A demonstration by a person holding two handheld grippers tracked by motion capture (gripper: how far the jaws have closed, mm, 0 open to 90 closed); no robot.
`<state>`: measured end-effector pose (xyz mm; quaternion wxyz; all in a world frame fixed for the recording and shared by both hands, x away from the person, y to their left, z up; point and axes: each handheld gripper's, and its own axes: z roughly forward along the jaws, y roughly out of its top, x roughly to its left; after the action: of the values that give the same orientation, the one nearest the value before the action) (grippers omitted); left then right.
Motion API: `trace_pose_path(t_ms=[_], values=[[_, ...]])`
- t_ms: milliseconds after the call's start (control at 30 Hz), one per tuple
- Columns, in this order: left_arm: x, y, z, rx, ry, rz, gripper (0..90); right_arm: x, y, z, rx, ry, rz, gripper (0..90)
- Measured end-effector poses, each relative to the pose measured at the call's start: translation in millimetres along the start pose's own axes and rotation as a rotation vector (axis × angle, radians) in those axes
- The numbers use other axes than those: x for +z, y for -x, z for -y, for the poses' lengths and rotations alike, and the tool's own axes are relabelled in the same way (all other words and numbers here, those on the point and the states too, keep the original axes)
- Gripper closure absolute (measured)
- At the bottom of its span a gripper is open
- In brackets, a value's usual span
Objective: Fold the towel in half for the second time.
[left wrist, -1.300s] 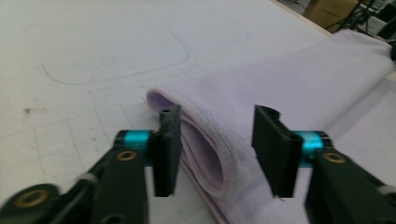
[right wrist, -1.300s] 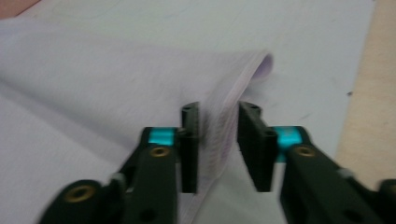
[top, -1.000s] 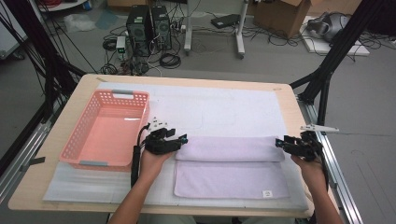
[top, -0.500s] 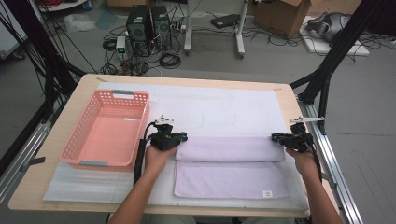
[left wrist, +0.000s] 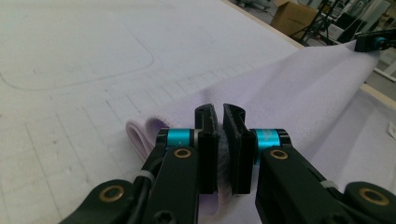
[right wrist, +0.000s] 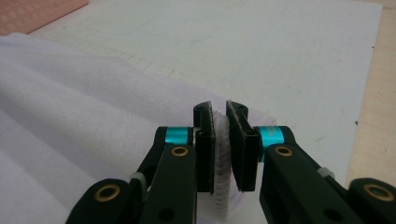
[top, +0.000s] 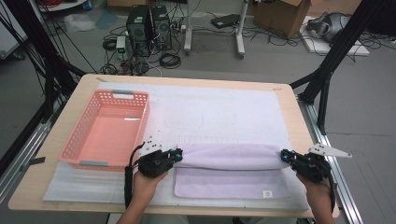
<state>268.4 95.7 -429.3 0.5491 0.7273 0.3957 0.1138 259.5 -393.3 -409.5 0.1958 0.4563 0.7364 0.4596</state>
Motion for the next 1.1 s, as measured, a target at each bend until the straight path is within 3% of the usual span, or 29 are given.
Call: trace_pose_path(t_ms=[267, 333, 400, 433, 500, 567, 667, 733, 800, 867, 900, 933, 1000, 1100], values=[[-22.5, 28.3, 22.3, 0.045, -0.021, 0.031, 82.9, -28.1, -20.7, 24.4, 0.017, 0.004, 0.023, 80.9], [-26.3, 31.1, 27.9, 0.020, -0.027, 0.038, 79.0, -32.9, -24.8, 28.6, 0.029, -0.014, 0.030, 75.2], [-27.8, 31.2, 29.4, 0.008, -0.031, 0.037, 67.5, -36.8, -27.4, 31.8, 0.051, -0.023, 0.054, 62.2], [-31.8, 29.8, 30.6, -0.026, -0.023, 0.033, 61.5, -40.8, -27.2, 32.3, 0.082, -0.011, 0.057, 58.4], [-35.6, 26.7, 29.4, -0.053, 0.005, 0.020, 55.6, -47.1, -27.9, 30.6, 0.116, 0.016, 0.059, 56.9], [-36.3, 23.1, 28.8, -0.073, 0.008, 0.012, 52.7, -50.4, -28.5, 28.8, 0.110, 0.026, 0.060, 56.9], [-32.7, 20.9, 30.3, -0.093, -0.024, 0.021, 52.1, -43.7, -30.1, 30.5, 0.092, -0.033, 0.060, 59.7], [-27.9, 22.2, 31.8, -0.098, -0.059, 0.032, 53.4, -35.8, -29.0, 33.1, 0.084, -0.076, 0.048, 62.9], [-23.0, 23.5, 33.9, -0.103, -0.096, 0.034, 55.5, -30.9, -26.5, 35.1, 0.090, -0.106, 0.023, 76.1], [-19.1, 26.6, 36.0, -0.066, -0.124, 0.027, 70.6, -29.3, -26.5, 36.5, 0.074, -0.135, 0.015, 84.3], [-18.6, 28.0, 36.3, -0.052, -0.131, 0.028, 83.0, -30.3, -26.8, 37.2, 0.061, -0.143, 0.015, 85.0], [-17.9, 30.9, 36.0, -0.038, -0.130, 0.022, 86.6, -31.3, -26.8, 37.4, 0.056, -0.141, 0.015, 85.3], [-20.4, 34.7, 35.1, -0.018, -0.124, 0.031, 87.5, -36.5, -27.1, 37.8, 0.057, -0.123, 0.019, 85.4], [-28.1, 37.9, 35.9, -0.030, -0.104, 0.047, 87.7, -45.2, -28.8, 40.2, 0.051, -0.096, 0.003, 85.3]])
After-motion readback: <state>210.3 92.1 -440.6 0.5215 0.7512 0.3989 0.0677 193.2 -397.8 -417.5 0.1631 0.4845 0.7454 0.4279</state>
